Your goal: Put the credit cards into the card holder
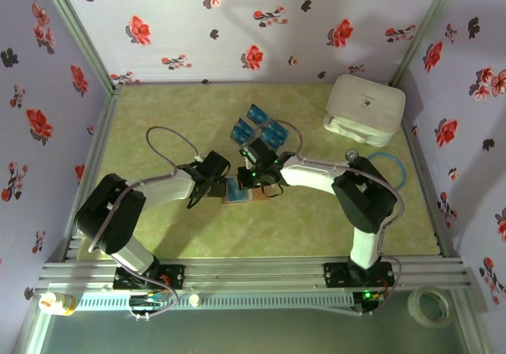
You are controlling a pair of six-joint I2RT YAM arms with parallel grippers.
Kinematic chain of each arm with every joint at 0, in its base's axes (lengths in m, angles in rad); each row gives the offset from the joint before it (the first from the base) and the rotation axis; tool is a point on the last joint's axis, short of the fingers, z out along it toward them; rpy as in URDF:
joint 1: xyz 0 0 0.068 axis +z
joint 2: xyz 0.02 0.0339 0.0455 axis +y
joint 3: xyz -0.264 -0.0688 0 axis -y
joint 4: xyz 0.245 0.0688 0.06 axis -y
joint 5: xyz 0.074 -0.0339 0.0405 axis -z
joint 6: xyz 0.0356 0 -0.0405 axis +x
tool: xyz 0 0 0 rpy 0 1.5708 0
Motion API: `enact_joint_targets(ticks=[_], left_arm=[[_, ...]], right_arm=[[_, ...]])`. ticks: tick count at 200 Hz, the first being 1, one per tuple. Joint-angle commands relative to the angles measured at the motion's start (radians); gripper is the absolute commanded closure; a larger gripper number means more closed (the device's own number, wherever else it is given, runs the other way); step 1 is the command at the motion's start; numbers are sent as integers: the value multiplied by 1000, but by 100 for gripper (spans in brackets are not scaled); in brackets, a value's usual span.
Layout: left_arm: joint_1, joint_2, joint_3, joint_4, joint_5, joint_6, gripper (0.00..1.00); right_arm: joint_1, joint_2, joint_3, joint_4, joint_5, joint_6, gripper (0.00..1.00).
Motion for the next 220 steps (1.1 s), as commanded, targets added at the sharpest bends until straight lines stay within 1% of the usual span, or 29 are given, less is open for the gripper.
enact_joint_targets(ticks=[1,28,93,220], left_arm=[[18,-49,-11,-25,-34,11,0],[30,-63,-13,-35,-38,13,0],[33,-22,-8,-27,-37,11,0],[25,24,-22,22,2,18,0]], right_arm=[[-10,-47,-31,-20,45,-12,100],[-18,-39,-49,-20,53,-18,100],[-26,20,-45,4,31,-15,100],[-22,63,-62,35,1,9,100]])
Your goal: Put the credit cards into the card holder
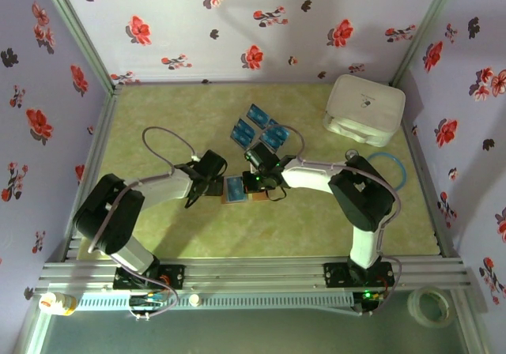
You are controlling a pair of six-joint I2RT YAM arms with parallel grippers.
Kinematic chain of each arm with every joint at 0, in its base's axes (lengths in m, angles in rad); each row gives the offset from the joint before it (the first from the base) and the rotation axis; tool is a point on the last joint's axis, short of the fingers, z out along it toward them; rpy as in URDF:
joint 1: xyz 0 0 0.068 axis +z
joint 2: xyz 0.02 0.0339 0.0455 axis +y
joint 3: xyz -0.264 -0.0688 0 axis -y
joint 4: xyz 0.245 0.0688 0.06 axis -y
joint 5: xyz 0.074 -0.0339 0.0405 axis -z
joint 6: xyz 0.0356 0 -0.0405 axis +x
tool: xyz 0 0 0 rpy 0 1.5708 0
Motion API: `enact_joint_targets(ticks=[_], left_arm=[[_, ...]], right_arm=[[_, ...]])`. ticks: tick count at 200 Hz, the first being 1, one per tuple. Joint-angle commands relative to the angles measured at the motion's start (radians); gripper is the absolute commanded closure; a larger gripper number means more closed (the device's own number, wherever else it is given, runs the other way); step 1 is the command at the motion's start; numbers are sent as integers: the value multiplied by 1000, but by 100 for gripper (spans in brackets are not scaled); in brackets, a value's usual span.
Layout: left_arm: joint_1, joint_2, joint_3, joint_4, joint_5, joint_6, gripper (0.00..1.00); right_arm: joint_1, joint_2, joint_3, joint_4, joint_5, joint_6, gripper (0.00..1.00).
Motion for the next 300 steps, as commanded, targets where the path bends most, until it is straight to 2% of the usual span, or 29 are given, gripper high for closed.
enact_joint_targets(ticks=[1,159,240,300], left_arm=[[-1,23,-10,14,4,13,0],[-39,62,-17,43,13,-7,0],[-23,-8,-19,5,-25,-9,0],[4,-49,-22,-13,-40,-2,0]], right_arm=[[-1,30,-11,15,-17,8,100],[25,66,15,90,-103,73,100],[-5,1,43,4,-40,16,100],[-37,25,61,4,-42,10,100]])
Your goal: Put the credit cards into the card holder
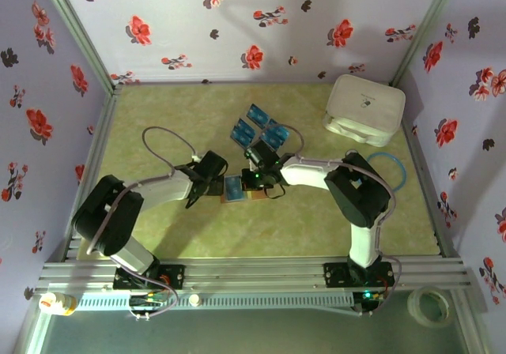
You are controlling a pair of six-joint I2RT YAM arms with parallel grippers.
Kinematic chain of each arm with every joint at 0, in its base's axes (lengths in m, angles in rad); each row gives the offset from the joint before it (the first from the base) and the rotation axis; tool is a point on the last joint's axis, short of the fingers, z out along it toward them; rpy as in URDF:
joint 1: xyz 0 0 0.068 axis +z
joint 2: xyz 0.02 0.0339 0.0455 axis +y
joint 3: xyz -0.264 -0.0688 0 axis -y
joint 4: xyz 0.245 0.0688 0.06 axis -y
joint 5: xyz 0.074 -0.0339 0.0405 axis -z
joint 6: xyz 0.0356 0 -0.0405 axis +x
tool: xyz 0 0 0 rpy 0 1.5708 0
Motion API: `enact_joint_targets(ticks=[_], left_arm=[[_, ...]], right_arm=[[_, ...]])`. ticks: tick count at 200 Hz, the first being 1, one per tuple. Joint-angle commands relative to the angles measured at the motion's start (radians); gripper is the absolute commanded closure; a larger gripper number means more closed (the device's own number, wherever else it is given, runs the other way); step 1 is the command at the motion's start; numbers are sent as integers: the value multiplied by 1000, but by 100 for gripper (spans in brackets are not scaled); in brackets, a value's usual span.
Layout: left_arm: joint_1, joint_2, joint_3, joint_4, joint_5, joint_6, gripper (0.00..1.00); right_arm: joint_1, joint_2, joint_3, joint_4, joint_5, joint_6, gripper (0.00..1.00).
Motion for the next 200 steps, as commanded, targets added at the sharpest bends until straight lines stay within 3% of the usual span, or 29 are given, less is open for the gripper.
enact_joint_targets(ticks=[1,144,172,200], left_arm=[[12,-29,-15,-28,-15,-2,0],[32,-87,13,-54,4,30,0],[32,-115,14,-18,95,48,0],[32,-147,5,44,209,51,0]], right_arm=[[-10,-14,33,-19,14,-15,100],[-33,-116,-50,-10,21,-9,97],[-39,-193,-79,-46,52,-24,85],[-50,-285,-115,-97,117,-48,66]])
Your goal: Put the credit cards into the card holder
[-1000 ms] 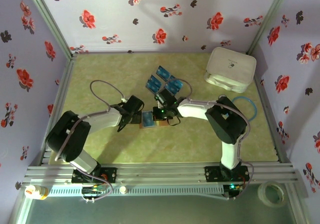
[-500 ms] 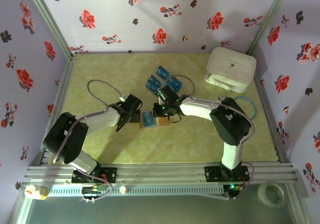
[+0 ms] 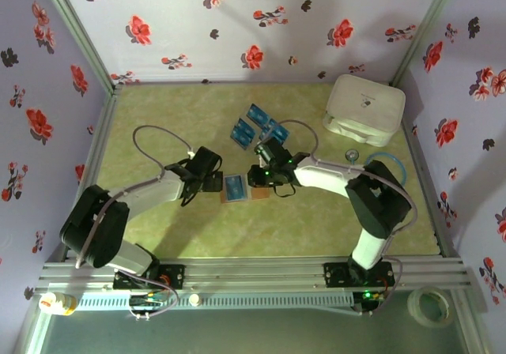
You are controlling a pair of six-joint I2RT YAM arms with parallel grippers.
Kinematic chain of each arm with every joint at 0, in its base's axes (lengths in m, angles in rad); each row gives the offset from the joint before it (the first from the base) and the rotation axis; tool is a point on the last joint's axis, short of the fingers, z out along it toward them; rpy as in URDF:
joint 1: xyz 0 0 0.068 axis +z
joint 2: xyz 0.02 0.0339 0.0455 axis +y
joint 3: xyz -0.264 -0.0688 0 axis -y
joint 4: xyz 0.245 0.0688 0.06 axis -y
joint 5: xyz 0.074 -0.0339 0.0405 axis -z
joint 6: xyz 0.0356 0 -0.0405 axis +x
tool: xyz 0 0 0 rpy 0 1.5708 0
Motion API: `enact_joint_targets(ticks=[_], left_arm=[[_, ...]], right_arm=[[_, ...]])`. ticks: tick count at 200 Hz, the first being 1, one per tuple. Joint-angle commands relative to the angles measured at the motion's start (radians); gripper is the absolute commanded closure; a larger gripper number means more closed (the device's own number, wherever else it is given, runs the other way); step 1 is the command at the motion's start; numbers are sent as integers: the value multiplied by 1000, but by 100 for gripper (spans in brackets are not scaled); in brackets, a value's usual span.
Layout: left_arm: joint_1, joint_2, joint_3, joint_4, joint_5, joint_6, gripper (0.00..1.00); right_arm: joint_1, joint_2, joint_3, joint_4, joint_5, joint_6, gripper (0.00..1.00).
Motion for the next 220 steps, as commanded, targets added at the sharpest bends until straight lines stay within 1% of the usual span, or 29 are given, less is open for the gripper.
enact_joint_targets(ticks=[1,17,40,57,78,96,111,137,147,165,203,220], left_arm=[[6,-43,4,59,117,23,0],[6,-49,-4,98,174,13,0],[4,-41,-20,151,228,-18,0],[5,-27,-35,195,263,-46,0],[3,-5,-49,239,294,-74,0],[-1,11,-55,266,318,-89,0],[-8,19,-59,284,327,-94,0],[-9,42,-57,291,332,-99,0],[-9,50,-58,295,335,-100,0],[-11,67,-62,314,341,-100,0],[-11,102,-65,339,345,-109,0],[-11,116,-65,344,349,-110,0]], right_arm=[[-16,-101,-27,-57,81,-34,65],[-27,-141,-52,-80,130,-45,55],[-59,-168,-87,-84,156,-51,48],[-81,-161,-105,-69,155,-55,46],[-95,-131,-114,-40,148,-55,46],[-99,-96,-113,-15,136,-56,50],[-100,-75,-116,4,126,-56,56],[-102,-64,-127,22,114,-47,72],[-102,-64,-135,32,108,-47,79],[-102,-58,-141,39,98,-48,88],[-102,-60,-180,93,53,-8,98],[-100,-53,-191,115,34,9,98]])
